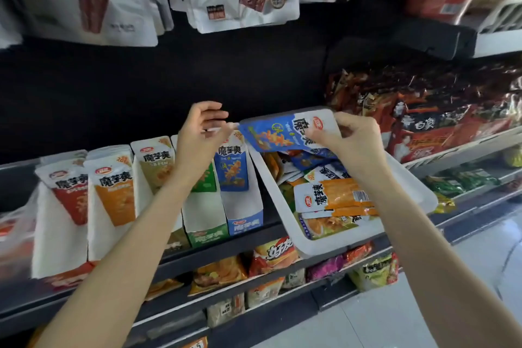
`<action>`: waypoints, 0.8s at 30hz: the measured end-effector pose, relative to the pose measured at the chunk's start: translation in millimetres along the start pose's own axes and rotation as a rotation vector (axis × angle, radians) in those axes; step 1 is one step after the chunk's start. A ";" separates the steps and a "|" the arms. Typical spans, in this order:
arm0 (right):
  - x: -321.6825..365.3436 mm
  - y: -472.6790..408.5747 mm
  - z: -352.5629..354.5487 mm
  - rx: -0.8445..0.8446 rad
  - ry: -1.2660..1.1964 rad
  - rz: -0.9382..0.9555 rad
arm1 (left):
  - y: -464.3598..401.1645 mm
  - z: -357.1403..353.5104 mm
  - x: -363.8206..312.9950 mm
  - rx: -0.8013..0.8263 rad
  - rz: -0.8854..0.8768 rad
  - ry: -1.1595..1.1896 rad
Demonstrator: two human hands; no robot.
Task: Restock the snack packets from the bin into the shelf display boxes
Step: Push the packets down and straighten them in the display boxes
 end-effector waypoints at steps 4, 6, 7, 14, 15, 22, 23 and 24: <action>33.0 -24.9 -22.7 0.110 0.306 0.202 | 13.5 29.3 25.7 -0.002 0.026 -0.633; 42.4 -35.0 -42.6 0.221 0.392 0.262 | 24.0 25.2 41.9 0.088 0.078 -0.893; 44.7 -39.8 -52.2 0.260 0.426 0.286 | 29.3 21.3 48.3 0.122 0.098 -0.948; 25.4 -69.3 -123.6 0.403 0.548 0.334 | 46.5 7.6 58.0 0.191 0.166 -0.976; 18.5 -70.9 -132.9 0.430 0.556 0.319 | 47.1 6.5 56.0 0.193 0.165 -0.983; -25.7 -74.0 -171.9 0.514 0.715 0.212 | 46.4 7.3 55.0 0.195 0.176 -1.018; -26.8 -74.9 -172.6 0.495 0.721 0.219 | 46.3 7.7 56.0 0.195 0.178 -1.012; -27.6 -76.1 -172.7 0.478 0.717 0.223 | 46.0 7.5 56.6 0.196 0.176 -1.004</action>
Point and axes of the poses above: each hand's wrist, its own y-axis away from the middle knuckle, its own z-axis out of the back of the hand, x = y × z, the point moved 6 cm from there along -y, towards the middle knuckle, and after that the axes turned 8 degrees about x, right-handed, at the moved point
